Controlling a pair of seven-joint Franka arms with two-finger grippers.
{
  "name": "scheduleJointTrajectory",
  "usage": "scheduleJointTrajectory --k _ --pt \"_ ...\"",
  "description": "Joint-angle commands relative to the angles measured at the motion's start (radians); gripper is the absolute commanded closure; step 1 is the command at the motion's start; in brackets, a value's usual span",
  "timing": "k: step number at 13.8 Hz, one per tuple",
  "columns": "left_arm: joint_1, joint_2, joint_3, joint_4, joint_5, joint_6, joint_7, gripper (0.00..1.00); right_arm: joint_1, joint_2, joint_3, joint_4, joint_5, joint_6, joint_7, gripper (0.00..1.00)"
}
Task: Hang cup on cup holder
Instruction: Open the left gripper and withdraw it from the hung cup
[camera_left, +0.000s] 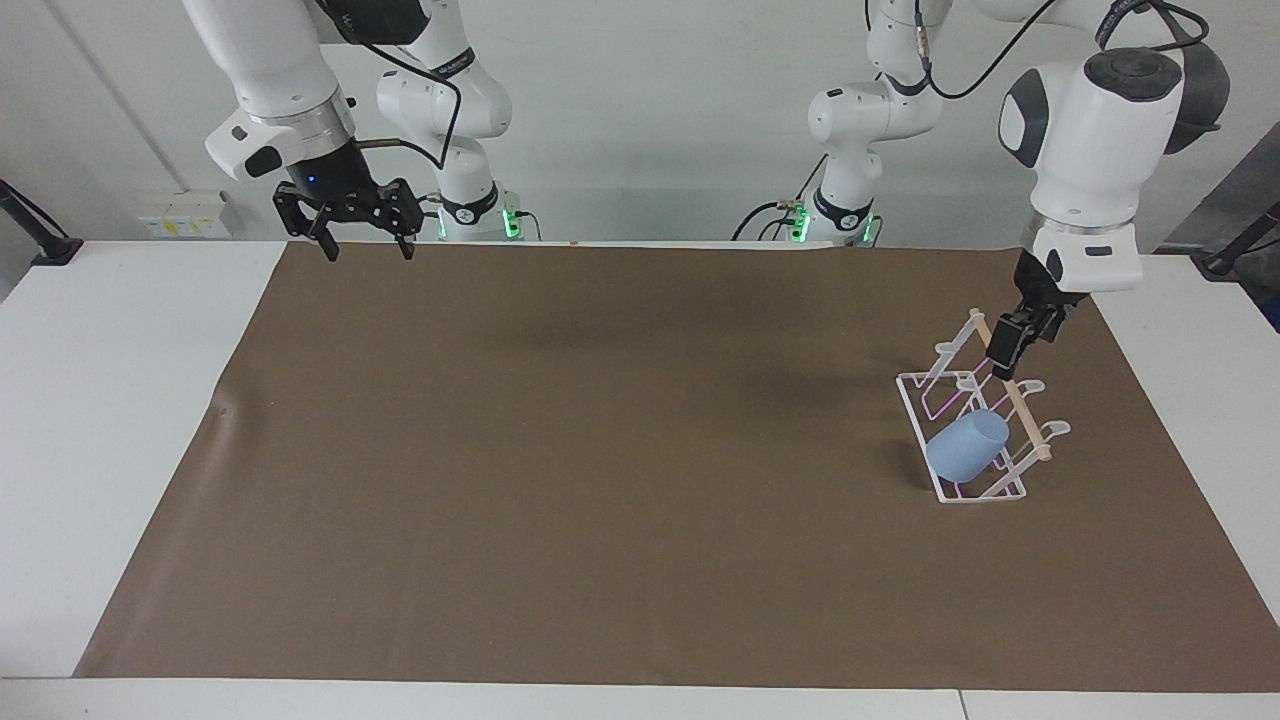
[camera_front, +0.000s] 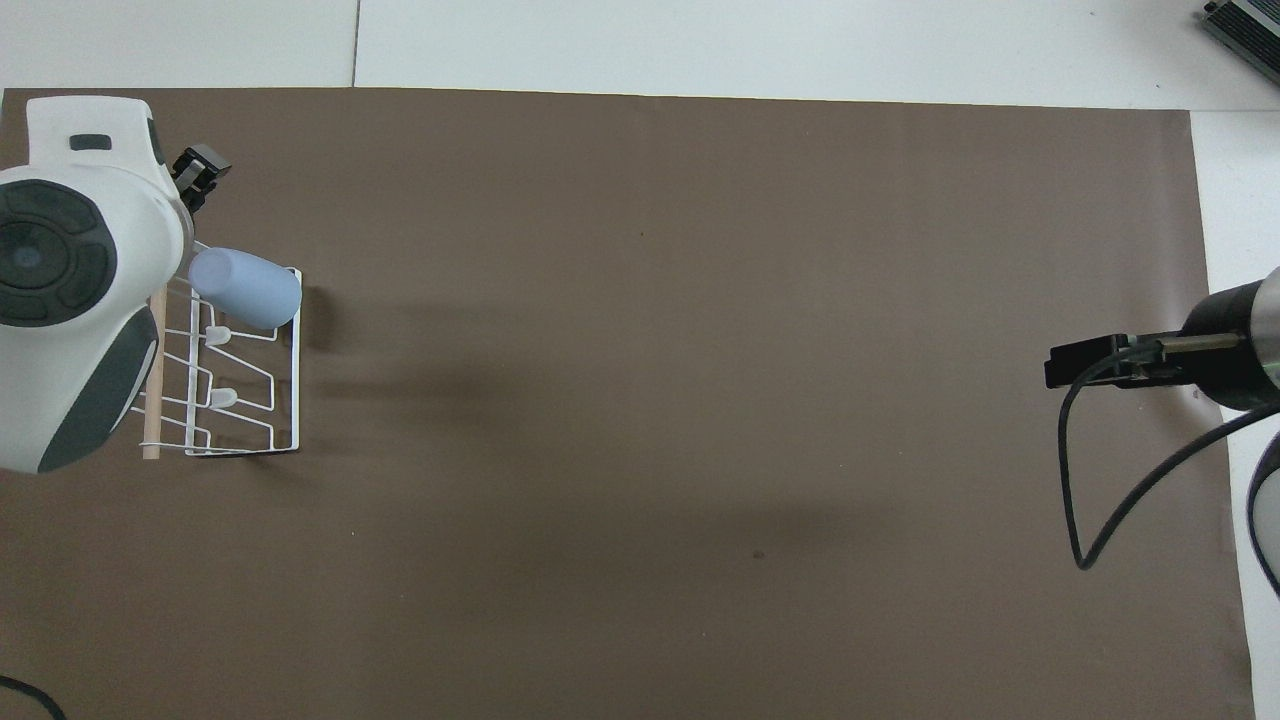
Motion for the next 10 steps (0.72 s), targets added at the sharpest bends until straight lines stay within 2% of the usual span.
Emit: scheduleJointTrajectory --k 1,4,6,8,10 --pt "0.037 -0.016 -0.006 0.080 -0.083 -0.170 0.207 0.00 -0.015 -0.008 0.005 -0.011 0.015 0.005 -0.025 0.00" --pt "0.080 -0.014 -0.006 0.126 -0.125 -0.276 0.339 0.00 -0.015 -0.008 0.005 -0.011 0.015 0.005 -0.025 0.00" --pt "0.103 -0.029 -0.012 0.114 -0.177 -0.261 0.338 0.00 -0.015 -0.008 0.005 -0.011 0.015 0.005 -0.025 0.00" --pt "0.104 -0.051 -0.014 0.087 -0.177 -0.229 0.340 0.00 -0.015 -0.008 0.005 -0.011 0.015 0.005 -0.025 0.00" --pt "0.123 -0.048 -0.005 0.091 -0.180 -0.218 0.431 0.00 -0.015 -0.008 0.005 -0.011 0.015 0.005 -0.025 0.00"
